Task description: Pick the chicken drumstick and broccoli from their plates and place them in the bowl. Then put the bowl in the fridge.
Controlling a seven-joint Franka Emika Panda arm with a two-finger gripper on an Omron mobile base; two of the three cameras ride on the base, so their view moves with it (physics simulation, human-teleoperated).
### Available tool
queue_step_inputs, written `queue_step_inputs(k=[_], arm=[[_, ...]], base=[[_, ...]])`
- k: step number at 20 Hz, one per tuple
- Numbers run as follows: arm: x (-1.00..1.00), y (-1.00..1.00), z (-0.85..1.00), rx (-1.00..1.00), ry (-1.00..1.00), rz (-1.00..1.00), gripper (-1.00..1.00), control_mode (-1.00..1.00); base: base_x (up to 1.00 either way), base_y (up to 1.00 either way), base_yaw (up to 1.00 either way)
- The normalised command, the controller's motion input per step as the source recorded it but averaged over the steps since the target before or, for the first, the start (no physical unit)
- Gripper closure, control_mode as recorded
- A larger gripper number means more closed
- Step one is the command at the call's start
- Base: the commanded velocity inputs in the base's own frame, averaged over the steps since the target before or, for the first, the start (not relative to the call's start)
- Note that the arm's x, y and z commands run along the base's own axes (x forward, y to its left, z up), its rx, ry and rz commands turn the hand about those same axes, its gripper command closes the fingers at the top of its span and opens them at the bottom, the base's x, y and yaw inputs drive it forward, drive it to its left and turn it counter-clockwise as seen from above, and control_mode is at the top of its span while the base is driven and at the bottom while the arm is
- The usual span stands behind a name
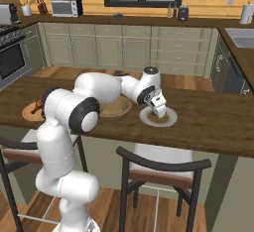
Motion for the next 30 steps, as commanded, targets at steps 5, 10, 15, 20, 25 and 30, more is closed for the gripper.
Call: queue_step_inputs(k=[5,10,15,20,25,30], arm=[[0.7,-0.1,-0.21,0.01,0.0,0.0,-1.0,-1.0],[0.67,0.0,-0.4,0.0,0.03,0.0,-1.0,-1.0],[0.52,-0.01,-0.47,0.0,0.06,0.0,-1.0,-1.0],[0.41,-0.08,-0.43,0.0,0.06,0.0,-1.0,-1.0],[0.08,-0.01,-0.32,0.0,0.03,0.0,-1.0,-1.0],[-0.08,0.0,-0.1,0.0,0.0,0.0,-1.0,-1.0]], base=[[0.0,0.0,0.0],[0.0,0.0,0.0],[0.0,0.0,0.0],[0.0,0.0,0.0],[0.0,0.0,0.0],[0.0,0.0,0.0]])
